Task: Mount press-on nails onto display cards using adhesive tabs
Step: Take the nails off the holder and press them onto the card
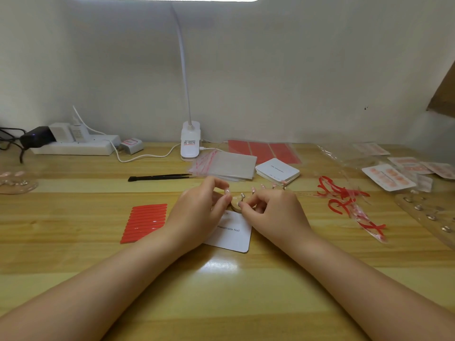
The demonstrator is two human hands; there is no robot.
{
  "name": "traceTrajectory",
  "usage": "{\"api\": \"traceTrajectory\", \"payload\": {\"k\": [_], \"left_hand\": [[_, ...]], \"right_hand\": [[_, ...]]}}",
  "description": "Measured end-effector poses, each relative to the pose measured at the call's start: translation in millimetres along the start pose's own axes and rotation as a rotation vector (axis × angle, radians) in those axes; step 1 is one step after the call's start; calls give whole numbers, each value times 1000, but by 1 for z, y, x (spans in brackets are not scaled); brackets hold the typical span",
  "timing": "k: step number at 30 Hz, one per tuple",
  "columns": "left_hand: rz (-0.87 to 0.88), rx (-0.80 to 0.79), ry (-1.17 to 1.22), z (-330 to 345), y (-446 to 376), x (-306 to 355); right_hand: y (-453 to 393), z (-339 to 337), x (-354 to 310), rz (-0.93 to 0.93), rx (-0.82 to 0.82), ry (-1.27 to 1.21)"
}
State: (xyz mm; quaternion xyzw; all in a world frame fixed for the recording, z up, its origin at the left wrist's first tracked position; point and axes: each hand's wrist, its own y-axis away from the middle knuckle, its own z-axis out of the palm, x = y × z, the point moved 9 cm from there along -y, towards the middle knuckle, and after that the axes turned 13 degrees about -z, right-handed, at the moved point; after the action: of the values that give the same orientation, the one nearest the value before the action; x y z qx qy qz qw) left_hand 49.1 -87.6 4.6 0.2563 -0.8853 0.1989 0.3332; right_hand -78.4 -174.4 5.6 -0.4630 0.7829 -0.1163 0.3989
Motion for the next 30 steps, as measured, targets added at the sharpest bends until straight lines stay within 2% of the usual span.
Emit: {"api": "traceTrajectory", "payload": {"k": [9, 12, 16, 20, 25, 30], "left_hand": [[8, 2, 0, 0, 0, 0], [-20, 15, 5, -2, -1, -4], [-11, 57, 19, -8, 0, -4], [49, 66, 60, -11, 5, 4], [35, -70, 6, 4, 2, 2], [-17, -38, 23, 0, -1, -5]], "right_hand": [[3, 3, -3, 14, -69, -13], [5, 0, -10, -35, -79, 1], [7, 8, -19, -146, -307, 195], [9, 17, -16, -119, -463, 292], [9, 22, -11, -73, -562, 285], [7, 17, 0, -19, -591, 203]]}}
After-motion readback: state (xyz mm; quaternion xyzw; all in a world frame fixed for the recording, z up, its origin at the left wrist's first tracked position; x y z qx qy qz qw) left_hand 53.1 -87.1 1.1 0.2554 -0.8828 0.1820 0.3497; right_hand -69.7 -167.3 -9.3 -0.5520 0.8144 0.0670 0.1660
